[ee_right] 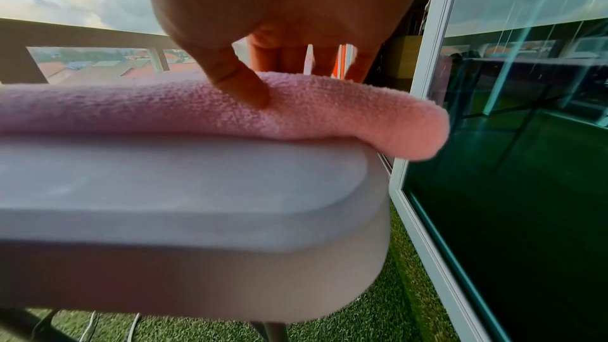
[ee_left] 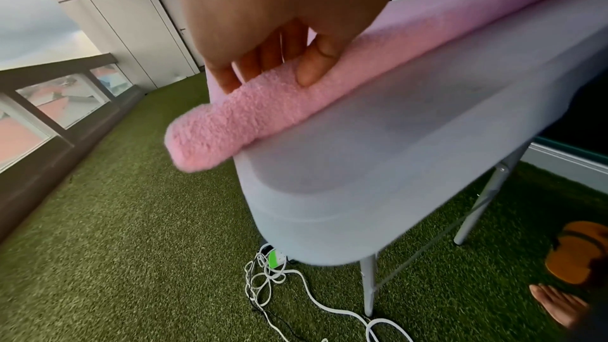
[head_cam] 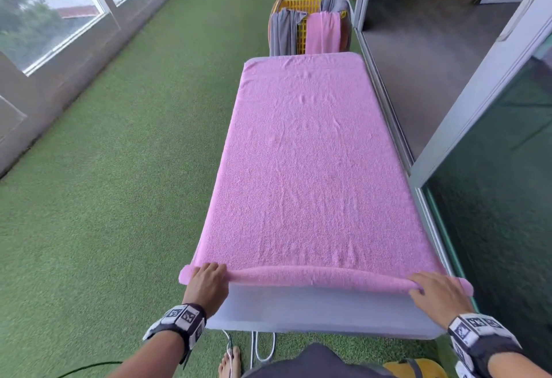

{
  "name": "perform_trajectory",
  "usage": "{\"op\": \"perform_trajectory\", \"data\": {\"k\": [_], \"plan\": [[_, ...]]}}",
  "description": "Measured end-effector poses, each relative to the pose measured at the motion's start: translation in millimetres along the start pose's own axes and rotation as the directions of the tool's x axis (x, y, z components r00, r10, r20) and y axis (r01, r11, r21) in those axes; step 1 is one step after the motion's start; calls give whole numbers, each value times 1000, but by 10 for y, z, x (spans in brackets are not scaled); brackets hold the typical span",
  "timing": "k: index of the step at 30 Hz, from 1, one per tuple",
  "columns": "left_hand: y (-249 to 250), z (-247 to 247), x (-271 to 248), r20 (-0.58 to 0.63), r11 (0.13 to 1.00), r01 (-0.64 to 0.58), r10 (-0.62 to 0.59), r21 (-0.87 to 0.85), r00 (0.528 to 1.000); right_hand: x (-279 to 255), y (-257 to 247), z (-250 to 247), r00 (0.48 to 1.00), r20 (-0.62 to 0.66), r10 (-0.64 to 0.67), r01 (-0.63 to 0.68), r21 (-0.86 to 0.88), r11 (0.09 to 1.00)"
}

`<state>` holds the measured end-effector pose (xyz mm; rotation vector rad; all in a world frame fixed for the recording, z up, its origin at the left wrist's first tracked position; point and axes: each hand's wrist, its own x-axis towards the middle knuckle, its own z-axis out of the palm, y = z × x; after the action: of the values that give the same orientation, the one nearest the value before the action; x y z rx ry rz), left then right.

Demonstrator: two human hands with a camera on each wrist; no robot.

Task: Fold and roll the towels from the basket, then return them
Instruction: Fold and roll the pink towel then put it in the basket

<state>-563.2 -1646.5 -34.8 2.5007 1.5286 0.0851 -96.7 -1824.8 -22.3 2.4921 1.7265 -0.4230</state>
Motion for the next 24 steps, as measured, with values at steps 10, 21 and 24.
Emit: {"op": "perform_trajectory", "data": {"k": [10, 21, 24], "plan": [[4, 213, -261, -35, 1000, -30, 30, 2, 999, -253, 89, 481, 990, -121, -75, 81, 44, 996], [37, 120, -101, -55, 997, 70, -71, -12, 996, -4, -70, 130, 990, -143, 12, 8, 138, 990], [83, 95, -306, -18, 995, 26, -28, -92, 999, -179, -36, 257, 998, -66, -4, 14, 147, 989]]}}
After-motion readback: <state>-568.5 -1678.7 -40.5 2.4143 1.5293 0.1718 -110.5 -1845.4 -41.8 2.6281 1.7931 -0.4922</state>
